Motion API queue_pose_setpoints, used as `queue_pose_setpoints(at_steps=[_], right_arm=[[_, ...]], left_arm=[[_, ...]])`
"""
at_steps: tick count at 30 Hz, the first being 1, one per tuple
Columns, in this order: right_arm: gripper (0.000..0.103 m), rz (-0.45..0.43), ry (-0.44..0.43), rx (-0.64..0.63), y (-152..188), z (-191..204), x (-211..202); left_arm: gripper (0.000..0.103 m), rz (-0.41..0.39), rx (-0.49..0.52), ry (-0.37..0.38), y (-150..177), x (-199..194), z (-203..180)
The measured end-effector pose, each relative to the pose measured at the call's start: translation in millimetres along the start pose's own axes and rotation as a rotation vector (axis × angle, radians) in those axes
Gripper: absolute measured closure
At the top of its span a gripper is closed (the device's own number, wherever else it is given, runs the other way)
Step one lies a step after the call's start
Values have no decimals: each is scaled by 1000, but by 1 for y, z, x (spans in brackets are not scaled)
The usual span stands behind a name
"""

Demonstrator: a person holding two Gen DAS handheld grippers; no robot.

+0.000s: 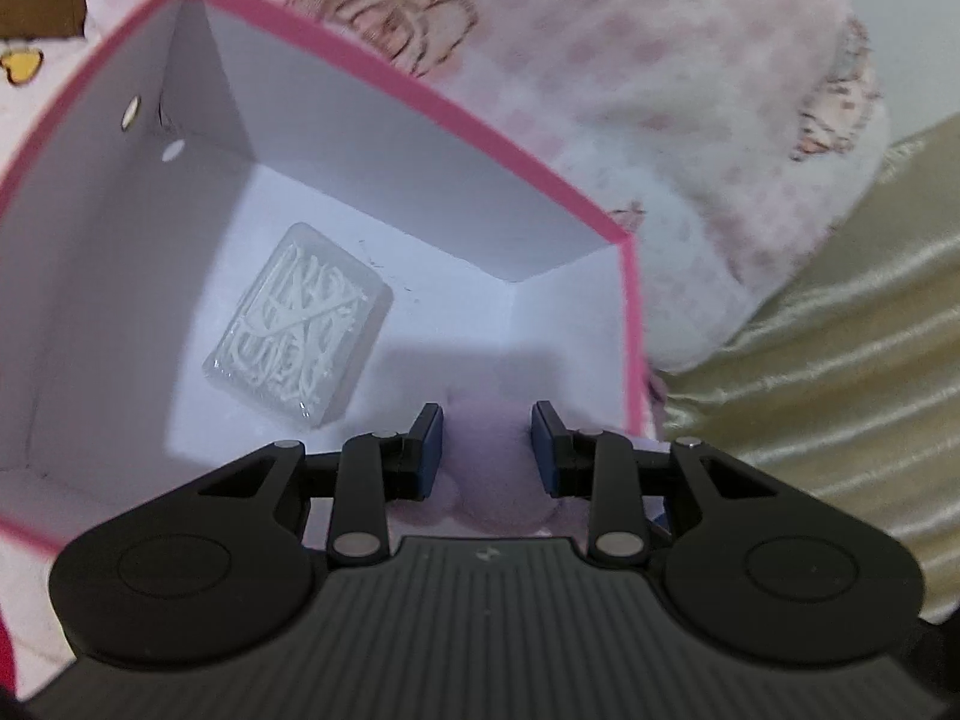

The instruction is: Organize objects

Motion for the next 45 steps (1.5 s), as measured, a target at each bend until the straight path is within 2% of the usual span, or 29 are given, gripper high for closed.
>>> queue_pose_setpoints(at_steps=[2, 3, 4, 7, 9, 14, 20, 25, 28, 32, 38, 39, 43, 45], right_arm=[[76, 23, -7, -38, -3, 2, 11], [78, 35, -19, -64, -4, 4, 16], [86, 53, -39, -82, -4, 7, 22], [86, 118, -12, -104, 2, 9, 42], [88, 140, -24, -99, 10, 8, 49], [88, 110, -28, -11, 17, -6, 52], [88, 109, -59, 89, 13, -19, 62], [88, 107, -57, 118, 10, -26, 71], [86, 106, -63, 130, 9, -26, 63], [85, 92, -68, 116, 10, -21, 42], [83, 65, -72, 86, 8, -3, 1], [81, 61, -75, 84, 8, 0, -6], [64, 47, -59, 56, 8, 16, -31], [61, 54, -49, 41, 10, 24, -42]], left_arm=[[75, 27, -31, 1, 0, 13, 6], [77, 49, -52, 25, 1, 19, 8], [79, 61, -74, 35, 1, 23, 9], [78, 81, -78, 35, 4, 28, 11], [78, 73, -59, 3, 5, 27, 14], [78, 47, -38, 20, 5, 15, 21], [78, -5, 74, -44, 6, 3, 10], [78, -38, 103, -63, 5, -5, 7], [78, -53, 151, -112, 7, -9, 6], [78, -40, 174, -125, 14, -16, 6], [78, -65, 258, -170, 25, -50, -7], [77, -72, 272, -174, 26, -59, -9], [71, -79, 301, -170, 33, -93, -16], [71, -83, 307, -184, 37, -109, -16]])
Point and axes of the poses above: each gripper's, at about its wrist camera, not at the fingertips, and x roughly the way its jaws point, z to its left, y to its underside, the point moved 6 cm from there along x, roughly the way its jaws point, and after that the axes turned 14 degrees about -y, right-handed, at the moved point
